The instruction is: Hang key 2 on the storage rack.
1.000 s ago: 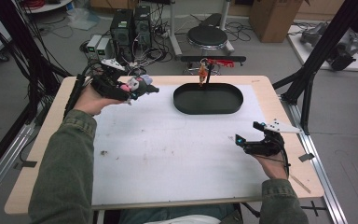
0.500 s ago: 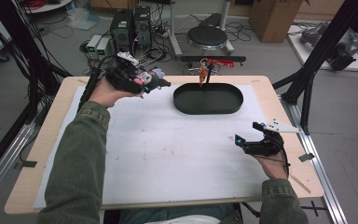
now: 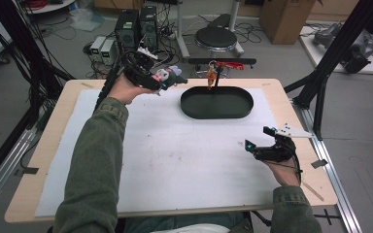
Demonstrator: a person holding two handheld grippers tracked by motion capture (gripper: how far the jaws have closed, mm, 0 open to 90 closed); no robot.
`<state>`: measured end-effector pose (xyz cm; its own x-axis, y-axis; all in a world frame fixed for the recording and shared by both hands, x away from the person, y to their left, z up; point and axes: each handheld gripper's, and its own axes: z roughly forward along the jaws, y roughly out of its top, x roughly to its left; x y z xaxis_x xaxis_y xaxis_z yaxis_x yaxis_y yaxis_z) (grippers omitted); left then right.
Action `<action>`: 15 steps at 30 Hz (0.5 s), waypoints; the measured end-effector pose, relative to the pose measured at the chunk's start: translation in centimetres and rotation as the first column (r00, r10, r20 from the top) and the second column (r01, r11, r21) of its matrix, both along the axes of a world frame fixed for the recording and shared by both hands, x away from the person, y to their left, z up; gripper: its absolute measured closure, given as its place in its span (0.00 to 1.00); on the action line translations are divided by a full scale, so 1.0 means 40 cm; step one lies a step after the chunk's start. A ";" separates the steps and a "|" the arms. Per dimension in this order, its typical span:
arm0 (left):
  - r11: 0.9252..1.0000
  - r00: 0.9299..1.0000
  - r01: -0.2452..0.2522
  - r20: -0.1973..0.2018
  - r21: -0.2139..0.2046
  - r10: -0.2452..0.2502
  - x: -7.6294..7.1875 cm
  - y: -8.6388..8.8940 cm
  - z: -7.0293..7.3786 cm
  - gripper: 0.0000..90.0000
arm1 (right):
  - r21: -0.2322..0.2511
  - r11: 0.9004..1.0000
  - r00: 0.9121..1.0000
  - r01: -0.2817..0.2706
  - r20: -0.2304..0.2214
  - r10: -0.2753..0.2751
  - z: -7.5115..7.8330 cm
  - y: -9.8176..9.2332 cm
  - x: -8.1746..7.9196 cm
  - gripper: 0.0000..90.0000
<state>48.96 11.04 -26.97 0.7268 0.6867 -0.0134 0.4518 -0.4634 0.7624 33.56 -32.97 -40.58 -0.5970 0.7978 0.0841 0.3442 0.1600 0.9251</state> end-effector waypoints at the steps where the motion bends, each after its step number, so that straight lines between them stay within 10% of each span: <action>1: 1.000 1.000 -0.002 0.000 0.001 0.002 0.003 -0.007 0.001 0.52 | 0.000 1.000 1.000 -0.001 0.000 0.001 0.000 0.000 0.000 0.01; 15: 1.000 0.999 0.018 0.031 0.021 -0.018 0.046 -0.110 0.018 0.52 | 0.014 1.000 1.000 -0.003 -0.003 0.003 0.000 -0.003 0.003 0.01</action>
